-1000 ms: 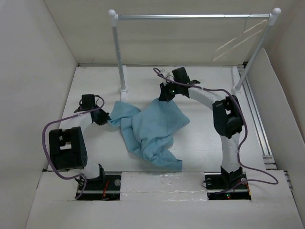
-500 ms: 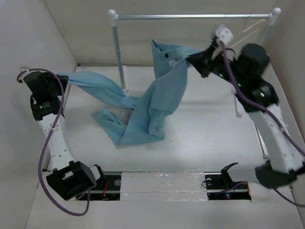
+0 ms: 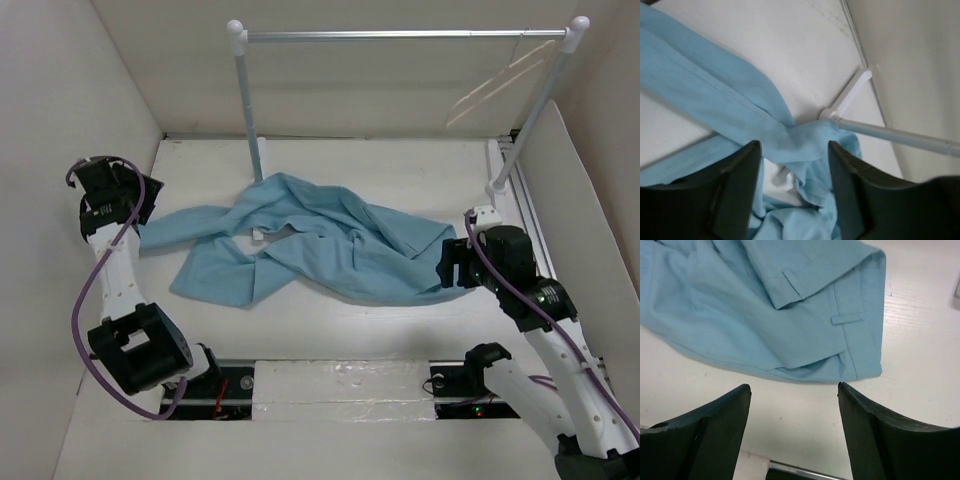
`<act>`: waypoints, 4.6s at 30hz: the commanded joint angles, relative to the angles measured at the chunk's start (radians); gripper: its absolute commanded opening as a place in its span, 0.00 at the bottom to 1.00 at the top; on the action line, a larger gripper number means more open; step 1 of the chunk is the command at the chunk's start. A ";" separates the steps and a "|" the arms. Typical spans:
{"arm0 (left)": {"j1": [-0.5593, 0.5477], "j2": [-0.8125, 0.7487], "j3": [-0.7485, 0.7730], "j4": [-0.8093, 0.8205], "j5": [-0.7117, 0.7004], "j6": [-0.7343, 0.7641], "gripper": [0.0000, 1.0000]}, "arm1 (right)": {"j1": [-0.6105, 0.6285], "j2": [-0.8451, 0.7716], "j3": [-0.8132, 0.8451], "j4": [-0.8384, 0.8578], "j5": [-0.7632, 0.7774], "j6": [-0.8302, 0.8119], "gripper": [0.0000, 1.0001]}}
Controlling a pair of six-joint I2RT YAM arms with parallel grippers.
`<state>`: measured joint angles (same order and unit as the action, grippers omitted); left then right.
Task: Place the trousers on the hanger
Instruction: Fold the trousers
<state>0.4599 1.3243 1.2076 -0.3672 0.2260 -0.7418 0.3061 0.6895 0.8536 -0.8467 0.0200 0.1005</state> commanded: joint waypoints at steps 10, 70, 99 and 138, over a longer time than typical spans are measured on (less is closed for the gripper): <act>-0.703 -0.114 -0.160 -0.024 -0.283 0.082 0.62 | -0.064 0.272 -0.054 0.355 -0.075 -0.071 0.13; -1.689 0.115 -0.005 -0.035 -0.330 -0.073 0.73 | -0.622 0.294 -0.323 0.468 -0.138 0.113 0.90; -0.896 -0.304 -0.355 0.066 -0.209 0.051 0.73 | -0.877 0.124 -0.053 0.155 0.111 0.056 0.84; 0.010 0.364 -0.082 0.129 -0.297 -0.130 0.60 | 0.295 0.446 -0.041 0.498 -0.339 -0.193 0.39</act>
<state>0.4706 1.6547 1.0485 -0.2298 -0.0360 -0.8581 0.5961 1.1374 0.7586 -0.3878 -0.3271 -0.0780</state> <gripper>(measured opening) 0.613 0.388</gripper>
